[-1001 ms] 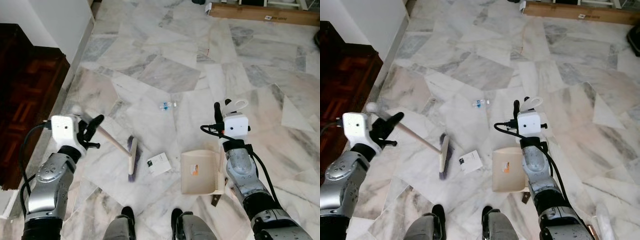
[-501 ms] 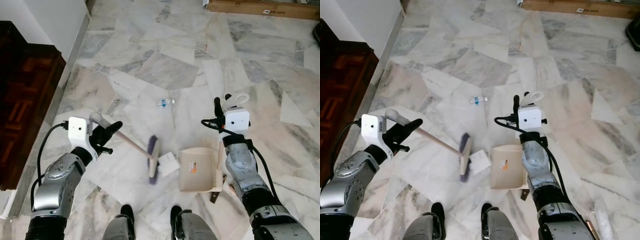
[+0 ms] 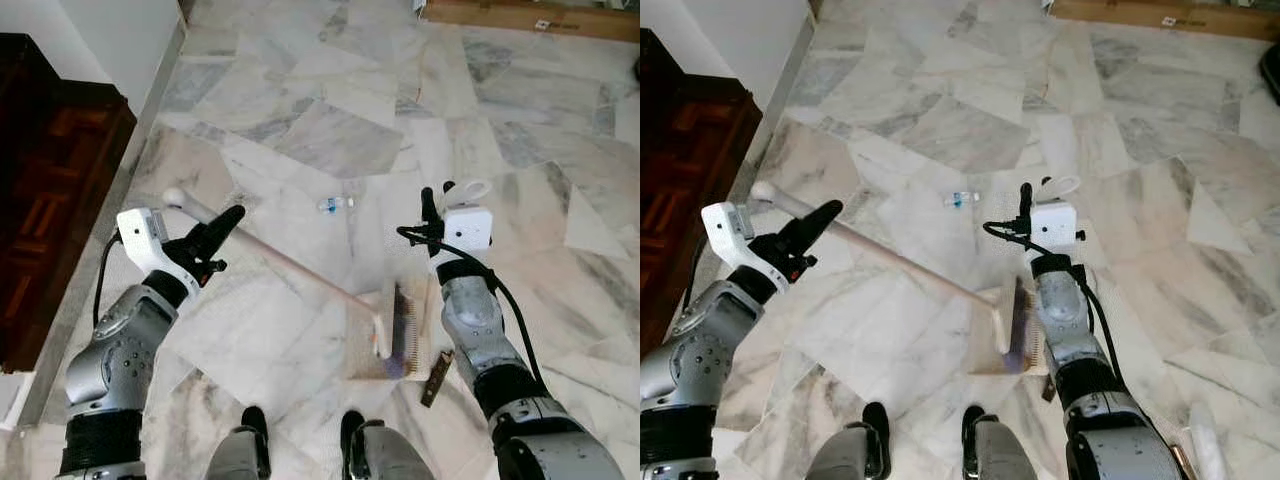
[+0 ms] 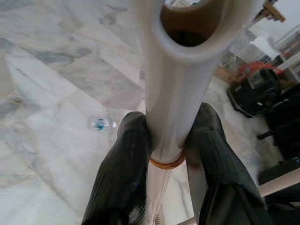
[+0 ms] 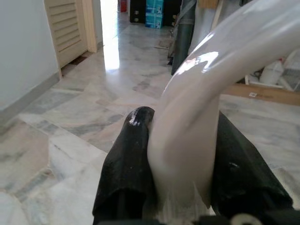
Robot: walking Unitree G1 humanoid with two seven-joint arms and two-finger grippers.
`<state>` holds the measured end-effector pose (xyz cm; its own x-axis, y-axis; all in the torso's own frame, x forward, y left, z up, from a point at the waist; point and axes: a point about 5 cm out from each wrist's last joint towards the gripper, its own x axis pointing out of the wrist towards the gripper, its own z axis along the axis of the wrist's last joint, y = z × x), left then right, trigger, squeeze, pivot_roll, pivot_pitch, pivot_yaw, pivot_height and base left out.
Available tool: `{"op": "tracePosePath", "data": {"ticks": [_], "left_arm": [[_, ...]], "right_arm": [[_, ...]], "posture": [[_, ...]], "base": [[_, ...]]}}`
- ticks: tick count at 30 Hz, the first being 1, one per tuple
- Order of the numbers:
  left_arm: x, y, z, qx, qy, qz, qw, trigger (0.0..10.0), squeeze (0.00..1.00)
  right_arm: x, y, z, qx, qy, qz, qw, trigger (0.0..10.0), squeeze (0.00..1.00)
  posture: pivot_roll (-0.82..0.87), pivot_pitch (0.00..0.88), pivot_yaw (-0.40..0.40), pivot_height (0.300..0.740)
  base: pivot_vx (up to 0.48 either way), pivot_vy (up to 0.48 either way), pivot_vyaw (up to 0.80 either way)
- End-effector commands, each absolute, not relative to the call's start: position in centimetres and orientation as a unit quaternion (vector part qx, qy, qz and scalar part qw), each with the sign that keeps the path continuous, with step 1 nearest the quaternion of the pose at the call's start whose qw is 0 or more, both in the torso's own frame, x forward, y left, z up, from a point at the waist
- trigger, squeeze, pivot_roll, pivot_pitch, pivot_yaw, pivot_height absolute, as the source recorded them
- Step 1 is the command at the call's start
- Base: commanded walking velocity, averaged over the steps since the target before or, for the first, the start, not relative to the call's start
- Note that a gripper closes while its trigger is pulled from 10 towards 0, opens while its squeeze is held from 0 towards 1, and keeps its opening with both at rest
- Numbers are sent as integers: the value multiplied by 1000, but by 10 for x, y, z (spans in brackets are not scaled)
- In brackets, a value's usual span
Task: Sweep floor
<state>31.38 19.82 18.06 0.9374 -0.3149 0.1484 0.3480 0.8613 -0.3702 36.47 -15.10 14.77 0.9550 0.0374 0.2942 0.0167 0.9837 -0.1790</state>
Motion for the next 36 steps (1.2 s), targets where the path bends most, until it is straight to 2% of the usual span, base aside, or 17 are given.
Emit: {"op": "tracePosePath", "data": {"ticks": [1, 2, 3, 5, 8, 11, 13, 18, 22, 24, 28, 31, 36], "left_arm": [[309, 211, 192, -159, -71, -133, 976, 10000, 0], [309, 211, 192, -159, -71, -133, 976, 10000, 0], [307, 217, 202, -140, -101, -95, 980, 10000, 0], [305, 218, 207, -136, -113, -85, 981, 10000, 0], [300, 209, 217, -87, -146, -74, 983, 10000, 0], [299, 204, 219, -53, -157, -65, 984, 10000, 0], [296, 205, 222, -50, -174, -32, 983, 10000, 0], [289, 214, 217, 1, -179, 13, 984, 10000, 0], [284, 215, 196, 48, -152, 19, 987, 10000, 0], [282, 215, 191, 24, -151, 39, 987, 10000, 0], [281, 205, 176, 30, -137, 39, 989, 10000, 0], [283, 194, 166, 32, -130, 25, 991, 10000, 0], [286, 189, 162, 33, -128, 17, 991, 10000, 0]], "right_arm": [[364, -144, 141, -63, -136, 11, 989, 10000, 0], [364, -144, 141, -63, -136, 11, 989, 10000, 0], [365, -139, 145, -56, -142, 17, 988, 10000, 0], [365, -138, 146, -55, -146, 19, 988, 10000, 0], [366, -138, 154, -30, -162, 14, 986, 10000, 0], [364, -136, 158, -29, -174, 22, 984, 10000, 0], [361, -134, 157, -7, -176, 25, 984, 10000, 0], [357, -131, 152, 15, -167, 24, 986, 10000, 0], [352, -124, 153, 20, -171, 45, 984, 10000, 0], [351, -123, 157, 31, -176, 47, 983, 10000, 0], [349, -127, 163, 38, -181, 46, 982, 10000, 0], [346, -130, 168, 40, -191, 51, 979, 10000, 0], [345, -137, 170, 45, -190, 35, 980, 10000, 0]], "posture": [[39, 252, 40, 740], [39, 252, 40, 740], [20, 213, 39, 740], [20, 213, 39, 740], [5, 140, 35, 740], [7, 111, 29, 740], [5, 77, 20, 740], [10, 41, 9, 740], [30, 7, -9, 740], [29, 0, -13, 740], [27, 0, -25, 740], [20, 0, -27, 740], [3, 0, -16, 740]], "base": [[0, 0, 0], [0, 0, 0], [0, 0, 0], [0, 0, 0], [0, 0, 0], [0, 0, 0], [0, 0, 0], [0, 0, 0], [0, 0, 0], [0, 0, 0], [0, 0, 0], [0, 0, 769], [0, 0, 794]]}}
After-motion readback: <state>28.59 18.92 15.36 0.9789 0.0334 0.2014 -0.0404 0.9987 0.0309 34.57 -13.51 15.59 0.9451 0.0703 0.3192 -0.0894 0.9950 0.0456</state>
